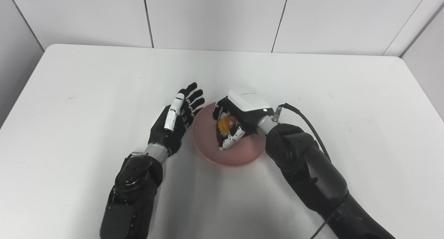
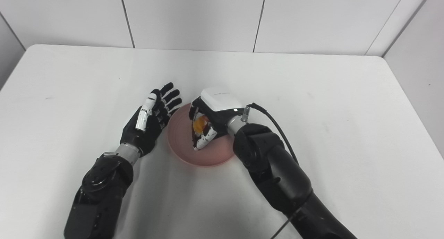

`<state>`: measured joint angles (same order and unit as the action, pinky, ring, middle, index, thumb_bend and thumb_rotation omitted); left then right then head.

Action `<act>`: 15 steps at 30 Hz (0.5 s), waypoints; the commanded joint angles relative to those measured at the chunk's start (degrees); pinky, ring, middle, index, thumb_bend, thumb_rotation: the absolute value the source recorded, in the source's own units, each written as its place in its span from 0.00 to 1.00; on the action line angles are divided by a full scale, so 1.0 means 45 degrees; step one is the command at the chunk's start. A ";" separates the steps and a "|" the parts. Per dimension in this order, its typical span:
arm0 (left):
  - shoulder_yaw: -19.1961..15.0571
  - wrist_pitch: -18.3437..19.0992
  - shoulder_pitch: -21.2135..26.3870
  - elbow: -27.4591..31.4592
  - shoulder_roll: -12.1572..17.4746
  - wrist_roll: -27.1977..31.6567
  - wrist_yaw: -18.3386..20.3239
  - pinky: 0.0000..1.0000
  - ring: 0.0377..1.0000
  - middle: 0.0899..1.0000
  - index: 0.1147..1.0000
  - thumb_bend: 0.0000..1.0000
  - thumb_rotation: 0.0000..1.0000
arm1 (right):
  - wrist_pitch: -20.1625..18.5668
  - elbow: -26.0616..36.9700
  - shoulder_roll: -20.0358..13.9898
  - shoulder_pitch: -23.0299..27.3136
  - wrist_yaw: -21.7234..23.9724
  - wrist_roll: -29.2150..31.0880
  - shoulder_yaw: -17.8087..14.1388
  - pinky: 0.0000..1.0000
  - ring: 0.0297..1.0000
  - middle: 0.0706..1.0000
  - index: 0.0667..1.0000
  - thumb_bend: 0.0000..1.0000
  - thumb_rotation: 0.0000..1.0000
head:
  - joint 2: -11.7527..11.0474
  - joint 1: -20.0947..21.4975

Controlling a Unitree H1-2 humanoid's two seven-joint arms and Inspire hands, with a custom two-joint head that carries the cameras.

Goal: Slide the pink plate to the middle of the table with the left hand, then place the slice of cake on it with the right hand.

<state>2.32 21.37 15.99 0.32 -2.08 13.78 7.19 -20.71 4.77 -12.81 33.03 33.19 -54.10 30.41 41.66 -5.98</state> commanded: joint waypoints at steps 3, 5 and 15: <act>0.0006 0.0768 -0.0307 -0.0295 -0.0008 -0.0090 -0.0150 0.93 0.96 0.96 0.92 0.40 1.00 | -0.0051 0.0703 -0.0385 0.0566 0.1438 0.0294 -0.0027 0.84 0.95 0.99 0.99 0.85 0.93 | -0.0008 -0.0033; 0.0015 0.0714 -0.0321 -0.0291 -0.0016 -0.0134 -0.0171 0.94 0.96 0.96 0.92 0.40 1.00 | 0.0074 0.0819 -0.0402 0.0487 0.1477 0.0550 -0.0166 0.86 0.97 1.00 0.99 0.87 0.96 | -0.0008 -0.0033; -0.0008 0.0156 -0.0401 -0.0404 -0.0092 -0.0238 -0.0162 0.89 0.93 0.94 0.88 0.39 1.00 | 0.1389 0.1231 -0.0247 0.0018 -0.0566 0.1462 -0.0879 0.90 1.00 1.00 1.00 0.97 1.00 | -0.0229 -0.0001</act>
<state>2.11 21.10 15.97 0.21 -2.44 13.76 7.22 -17.71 7.44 -14.14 31.37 33.98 -48.58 28.17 40.78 -5.98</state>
